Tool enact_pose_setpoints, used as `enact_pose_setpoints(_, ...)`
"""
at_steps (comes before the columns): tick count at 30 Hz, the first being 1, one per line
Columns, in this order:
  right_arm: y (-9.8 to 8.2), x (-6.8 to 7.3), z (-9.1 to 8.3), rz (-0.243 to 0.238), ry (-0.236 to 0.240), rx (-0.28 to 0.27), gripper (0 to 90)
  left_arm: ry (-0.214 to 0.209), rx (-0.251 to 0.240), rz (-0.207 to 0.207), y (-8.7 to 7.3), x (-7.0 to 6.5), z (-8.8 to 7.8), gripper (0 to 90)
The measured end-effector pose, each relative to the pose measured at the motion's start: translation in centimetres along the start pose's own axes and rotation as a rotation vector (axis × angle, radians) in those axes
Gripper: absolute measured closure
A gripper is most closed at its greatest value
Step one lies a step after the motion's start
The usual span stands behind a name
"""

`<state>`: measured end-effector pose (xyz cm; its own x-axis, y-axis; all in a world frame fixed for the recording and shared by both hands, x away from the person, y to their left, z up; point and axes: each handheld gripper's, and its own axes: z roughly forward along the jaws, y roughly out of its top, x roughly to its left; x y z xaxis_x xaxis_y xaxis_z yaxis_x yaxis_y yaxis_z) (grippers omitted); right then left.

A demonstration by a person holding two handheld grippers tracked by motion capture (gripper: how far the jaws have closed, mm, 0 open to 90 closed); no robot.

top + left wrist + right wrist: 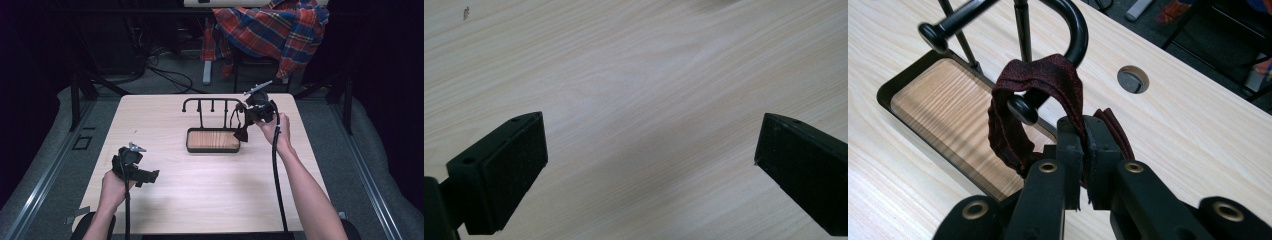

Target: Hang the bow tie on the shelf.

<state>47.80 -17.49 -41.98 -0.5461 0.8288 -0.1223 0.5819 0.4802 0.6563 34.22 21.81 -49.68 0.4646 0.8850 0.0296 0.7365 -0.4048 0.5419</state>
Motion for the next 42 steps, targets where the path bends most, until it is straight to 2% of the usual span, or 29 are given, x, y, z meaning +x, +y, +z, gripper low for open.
enact_pose_setpoints(5,0.4,0.0,-0.1,0.013,-0.025,0.002,87.5,0.0,0.001,0.0,0.0,0.0,0.0,0.6)
enact_pose_setpoints(8,0.5,-0.5,0.0,0.058,-0.029,-0.006,87.5,0.0,0.001,0.001,0.0,0.0,0.0,0.6)
enact_pose_setpoints(9,0.5,-0.5,0.1,0.06,-0.027,-0.001,87.4,0.0,0.001,0.002,0.0,0.0,0.0,0.7)
enact_pose_setpoints(21,-0.8,-0.3,0.9,0.044,0.047,0.036,84.0,0.0,0.002,0.0,0.0,0.0,0.0,0.6)
enact_pose_setpoints(24,-1.2,-0.2,1.1,0.034,0.072,0.059,81.5,-0.003,-0.001,0.002,0.0,0.0,0.0,0.6)
enact_pose_setpoints(27,-1.4,-0.2,1.1,0.029,0.074,0.058,81.0,-0.001,0.0,0.0,0.0,0.0,0.0,0.6)
enact_pose_setpoints(32,-1.4,-0.2,1.0,0.029,0.085,0.061,73.5,-0.001,0.001,0.0,0.0,0.0,0.0,0.6)
enact_pose_setpoints(37,-1.4,-0.3,0.6,0.026,0.074,0.045,70.4,-0.001,0.0,0.0,0.0,0.0,0.0,0.6)
enact_pose_setpoints(42,-1.5,-0.4,0.0,0.017,0.069,0.05,60.4,-0.004,0.001,0.0,0.0,0.0,0.0,0.6)
